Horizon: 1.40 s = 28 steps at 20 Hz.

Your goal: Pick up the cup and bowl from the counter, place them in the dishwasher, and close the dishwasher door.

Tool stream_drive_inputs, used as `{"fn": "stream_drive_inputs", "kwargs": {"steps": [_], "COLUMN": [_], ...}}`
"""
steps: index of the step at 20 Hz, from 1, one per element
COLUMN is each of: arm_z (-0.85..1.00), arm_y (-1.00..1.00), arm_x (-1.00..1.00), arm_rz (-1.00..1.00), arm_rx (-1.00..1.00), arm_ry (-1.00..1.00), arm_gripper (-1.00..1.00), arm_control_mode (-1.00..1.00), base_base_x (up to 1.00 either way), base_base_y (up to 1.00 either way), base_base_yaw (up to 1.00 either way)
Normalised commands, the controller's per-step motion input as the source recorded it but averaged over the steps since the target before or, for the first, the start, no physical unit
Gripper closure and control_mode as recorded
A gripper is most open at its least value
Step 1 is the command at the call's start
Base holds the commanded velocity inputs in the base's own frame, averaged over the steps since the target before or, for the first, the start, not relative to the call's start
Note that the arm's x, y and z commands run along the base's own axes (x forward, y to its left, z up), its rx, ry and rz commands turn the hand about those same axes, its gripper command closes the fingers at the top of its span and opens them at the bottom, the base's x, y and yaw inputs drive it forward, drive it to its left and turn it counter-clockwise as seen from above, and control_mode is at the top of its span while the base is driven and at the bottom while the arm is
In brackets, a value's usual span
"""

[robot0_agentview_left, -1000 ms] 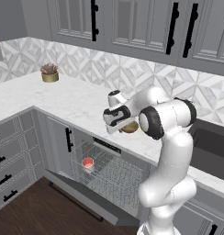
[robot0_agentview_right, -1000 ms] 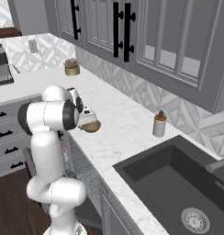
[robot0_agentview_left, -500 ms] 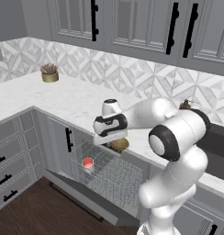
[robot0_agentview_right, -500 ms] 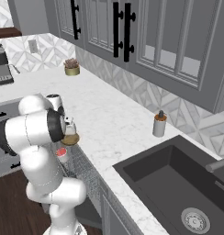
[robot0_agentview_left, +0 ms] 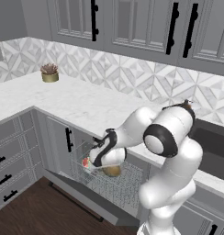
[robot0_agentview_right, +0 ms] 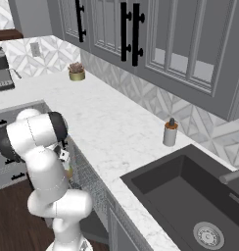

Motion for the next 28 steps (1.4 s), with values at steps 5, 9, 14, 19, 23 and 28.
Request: {"fn": "stream_drive_inputs", "kwargs": {"steps": [5, 9, 14, 19, 23, 28], "arm_z": [-0.60, -0.18, 0.06, 0.12, 0.00, -0.22], "arm_y": [0.35, 0.09, 0.00, -0.02, -0.20, -0.24], "arm_x": [0.37, 0.33, 0.30, 0.36, 0.44, 0.42], "arm_rz": [-0.05, 0.00, 0.02, 0.05, 0.07, 0.08], "arm_rx": [-0.04, -0.03, -0.01, 0.00, 0.00, -0.04], "arm_ry": [0.03, 0.00, 0.00, 0.10, 0.08, 0.01], "arm_gripper": [1.00, 1.00, 1.00, 1.00, 1.00, 1.00], "arm_control_mode": [-1.00, -1.00, -1.00, -1.00, -1.00, -1.00], "base_base_x": [0.00, 0.00, 0.00, 0.00, 0.00, 0.00], "base_base_y": [0.00, 0.00, 0.00, 0.00, 0.00, 0.00], "base_base_yaw": [0.00, 0.00, 0.00, 0.00, 0.00, 0.00]}}
